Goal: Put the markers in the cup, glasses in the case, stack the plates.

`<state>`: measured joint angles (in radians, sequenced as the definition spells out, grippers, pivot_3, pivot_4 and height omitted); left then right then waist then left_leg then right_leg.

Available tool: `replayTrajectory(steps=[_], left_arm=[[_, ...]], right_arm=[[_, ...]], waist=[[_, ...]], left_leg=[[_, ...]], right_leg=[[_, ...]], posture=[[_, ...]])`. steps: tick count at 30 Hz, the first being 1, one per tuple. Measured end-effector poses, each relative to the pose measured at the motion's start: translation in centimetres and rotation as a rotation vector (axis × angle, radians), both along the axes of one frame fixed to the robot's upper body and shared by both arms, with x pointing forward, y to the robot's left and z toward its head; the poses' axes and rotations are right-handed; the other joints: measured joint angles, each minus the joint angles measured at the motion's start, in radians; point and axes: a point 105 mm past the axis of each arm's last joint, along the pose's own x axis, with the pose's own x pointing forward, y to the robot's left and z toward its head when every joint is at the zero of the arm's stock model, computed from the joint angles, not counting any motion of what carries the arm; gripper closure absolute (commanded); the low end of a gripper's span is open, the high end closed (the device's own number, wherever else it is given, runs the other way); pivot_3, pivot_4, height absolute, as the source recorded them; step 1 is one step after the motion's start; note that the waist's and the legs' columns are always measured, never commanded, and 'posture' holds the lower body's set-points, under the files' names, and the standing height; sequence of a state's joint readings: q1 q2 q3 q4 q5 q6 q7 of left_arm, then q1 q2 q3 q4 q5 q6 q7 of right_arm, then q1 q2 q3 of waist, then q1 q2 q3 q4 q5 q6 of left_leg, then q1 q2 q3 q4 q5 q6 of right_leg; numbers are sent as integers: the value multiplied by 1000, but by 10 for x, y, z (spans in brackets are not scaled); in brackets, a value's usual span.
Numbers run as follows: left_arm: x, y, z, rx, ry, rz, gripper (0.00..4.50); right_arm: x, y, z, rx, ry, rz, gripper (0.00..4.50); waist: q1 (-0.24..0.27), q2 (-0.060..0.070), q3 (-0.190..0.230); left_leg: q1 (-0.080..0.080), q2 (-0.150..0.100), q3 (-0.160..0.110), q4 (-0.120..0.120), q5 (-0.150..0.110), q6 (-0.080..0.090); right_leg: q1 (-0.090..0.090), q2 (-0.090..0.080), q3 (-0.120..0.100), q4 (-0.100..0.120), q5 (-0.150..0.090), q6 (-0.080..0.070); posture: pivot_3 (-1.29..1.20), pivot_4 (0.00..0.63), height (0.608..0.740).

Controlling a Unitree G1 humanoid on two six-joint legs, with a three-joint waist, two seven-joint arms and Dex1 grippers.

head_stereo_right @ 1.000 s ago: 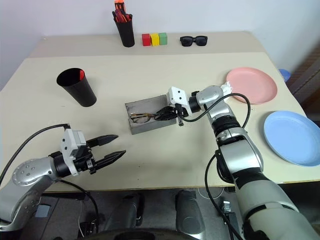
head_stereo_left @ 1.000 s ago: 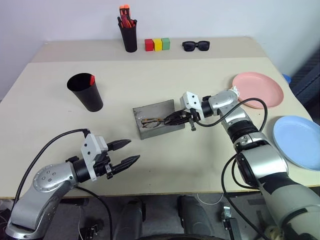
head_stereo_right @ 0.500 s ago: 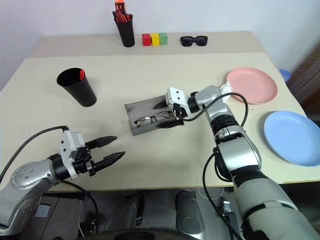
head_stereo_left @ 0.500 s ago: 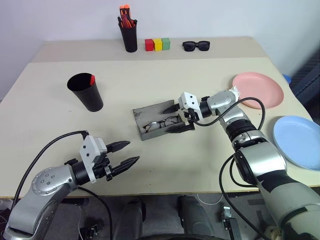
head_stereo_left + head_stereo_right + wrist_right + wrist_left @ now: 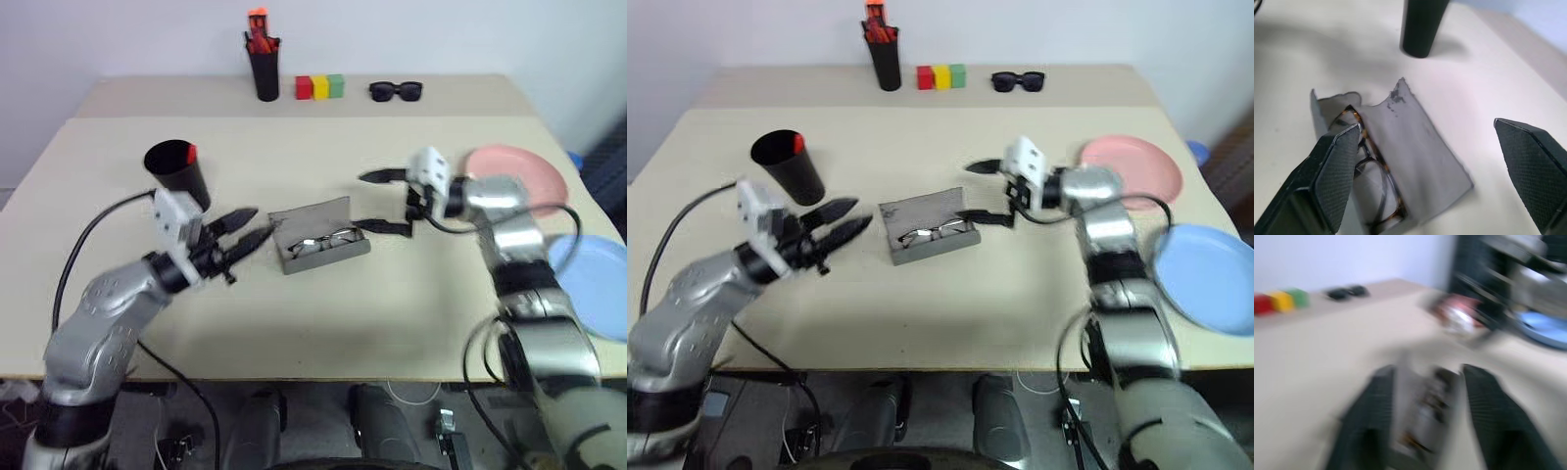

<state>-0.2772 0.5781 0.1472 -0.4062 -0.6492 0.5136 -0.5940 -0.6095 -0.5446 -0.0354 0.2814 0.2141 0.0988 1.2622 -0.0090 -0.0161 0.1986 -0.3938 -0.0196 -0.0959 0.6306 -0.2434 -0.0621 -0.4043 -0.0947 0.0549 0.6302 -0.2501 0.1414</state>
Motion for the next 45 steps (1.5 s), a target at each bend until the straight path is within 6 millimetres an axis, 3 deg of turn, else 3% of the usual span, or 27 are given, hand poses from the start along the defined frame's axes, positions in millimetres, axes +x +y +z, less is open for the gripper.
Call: replayTrajectory(steps=[1,3,7,15,22,29,33,40,45], left_arm=[[10,5,5,14,-11,42,4411],[27,9,6,42,-5,93,4470],[55,-3,0,166,9,86,4470],[106,-11,-15,353,130,18,4470],[124,-40,-35,486,148,-127,4470],[122,-53,-59,568,243,-259,4470],[112,-56,-59,582,293,-374,4470],[67,-58,-55,533,430,-682,4470],[34,-59,-64,575,505,-781,4470]], right_arm=[[-12,-7,-10,7,38,-41,0],[-34,-15,-21,7,89,-100,0],[-63,-20,-14,35,63,-206,0],[-88,-43,-20,35,50,-429,0],[-106,-58,-34,12,80,-551,0],[-109,-62,-37,27,70,-614,0],[-110,-59,-32,34,49,-620,0],[-107,-59,-29,53,63,-647,0],[-103,-63,-26,59,56,-689,0]], waist=[[-2,0,0],[-12,1,0],[-15,0,0],[-1,-1,0],[-10,-2,0],[-8,-2,1],[-8,-2,1],[-15,-2,1],[-8,-2,0]], left_leg=[[0,0,1,0,0,0],[1,0,5,0,0,0],[2,0,5,1,0,0],[-1,-1,4,1,0,0],[-1,0,5,1,0,0],[-1,0,5,1,0,0],[-1,0,4,1,0,0],[-1,0,4,0,0,0],[-1,0,4,1,0,0]], right_leg=[[0,0,0,0,0,0],[-1,-1,3,-1,0,0],[0,0,3,0,0,0],[0,-1,2,-2,0,1],[0,0,2,-3,0,1],[0,0,2,-2,-1,2],[-1,0,2,-2,-1,2],[-1,0,2,0,-1,2],[0,0,3,0,-1,2]], posture=[[0,150,740],[0,150,740],[0,150,740],[0,150,740],[0,150,740],[0,150,740],[0,150,740],[0,150,740],[0,150,740]])
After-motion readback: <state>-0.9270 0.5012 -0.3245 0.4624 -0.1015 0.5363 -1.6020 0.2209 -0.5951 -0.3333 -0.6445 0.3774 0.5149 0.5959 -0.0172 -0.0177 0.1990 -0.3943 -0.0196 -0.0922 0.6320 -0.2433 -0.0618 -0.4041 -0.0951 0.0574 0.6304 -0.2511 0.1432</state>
